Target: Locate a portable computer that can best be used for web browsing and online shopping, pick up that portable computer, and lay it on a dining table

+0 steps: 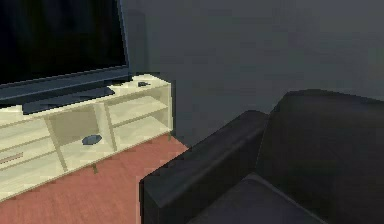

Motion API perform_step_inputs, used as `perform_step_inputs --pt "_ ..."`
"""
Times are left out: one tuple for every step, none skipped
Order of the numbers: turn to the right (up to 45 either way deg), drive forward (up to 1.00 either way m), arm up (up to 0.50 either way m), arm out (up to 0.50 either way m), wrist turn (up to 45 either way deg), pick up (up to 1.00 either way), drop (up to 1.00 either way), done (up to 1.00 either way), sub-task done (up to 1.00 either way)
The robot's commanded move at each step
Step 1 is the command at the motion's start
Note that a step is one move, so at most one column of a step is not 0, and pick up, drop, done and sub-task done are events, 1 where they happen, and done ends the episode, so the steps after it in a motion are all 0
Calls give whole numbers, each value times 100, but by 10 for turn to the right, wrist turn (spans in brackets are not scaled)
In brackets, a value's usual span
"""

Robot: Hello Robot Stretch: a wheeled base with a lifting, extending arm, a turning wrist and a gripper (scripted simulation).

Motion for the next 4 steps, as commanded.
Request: perform_step_inputs --pt "0 0 10 0 0 0 0 0 0" --pt "0 0 42 0 0 0 0 0 0" --pt "0 0 0 0 -450 0 0 0 0" --pt "0 0 0 0 -450 0 0 0 0"
